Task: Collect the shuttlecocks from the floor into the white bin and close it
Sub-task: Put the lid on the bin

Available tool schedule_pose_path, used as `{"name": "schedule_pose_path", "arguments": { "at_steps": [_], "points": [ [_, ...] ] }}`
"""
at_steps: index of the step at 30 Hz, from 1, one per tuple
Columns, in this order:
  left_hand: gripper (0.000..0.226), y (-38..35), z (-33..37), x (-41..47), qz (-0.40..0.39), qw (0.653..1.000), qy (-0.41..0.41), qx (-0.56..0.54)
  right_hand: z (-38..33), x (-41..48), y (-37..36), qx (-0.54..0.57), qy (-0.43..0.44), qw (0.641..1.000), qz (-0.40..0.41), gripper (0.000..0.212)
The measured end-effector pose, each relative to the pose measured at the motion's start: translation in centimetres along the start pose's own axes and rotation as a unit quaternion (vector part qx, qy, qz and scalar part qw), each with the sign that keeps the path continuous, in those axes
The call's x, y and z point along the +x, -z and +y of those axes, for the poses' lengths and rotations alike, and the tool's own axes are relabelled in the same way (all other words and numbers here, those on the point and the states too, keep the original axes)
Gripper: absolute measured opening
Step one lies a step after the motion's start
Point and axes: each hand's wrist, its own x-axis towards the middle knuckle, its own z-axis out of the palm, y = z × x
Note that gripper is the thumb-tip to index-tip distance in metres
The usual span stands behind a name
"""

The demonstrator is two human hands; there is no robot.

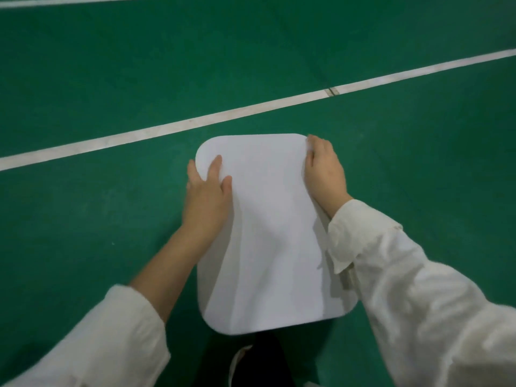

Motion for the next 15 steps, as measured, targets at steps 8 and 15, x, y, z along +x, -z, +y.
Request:
{"name": "schedule_pose_path", "arguments": {
  "at_steps": [8, 15],
  "points": [
    [0.053, -2.3, -1.3, -7.2, 0.024, 0.979, -0.056, 0.195, 3.0, -13.1, 0.2, -0.136, 0.139, 0.98, -0.038, 0.046],
    [0.052, -1.6, -1.4, -7.4, 0.017, 0.977, -0.07, 0.2, 1.8, -13.0, 0.3, -0.159, 0.139, 0.977, -0.036, 0.045]
  ]
}}
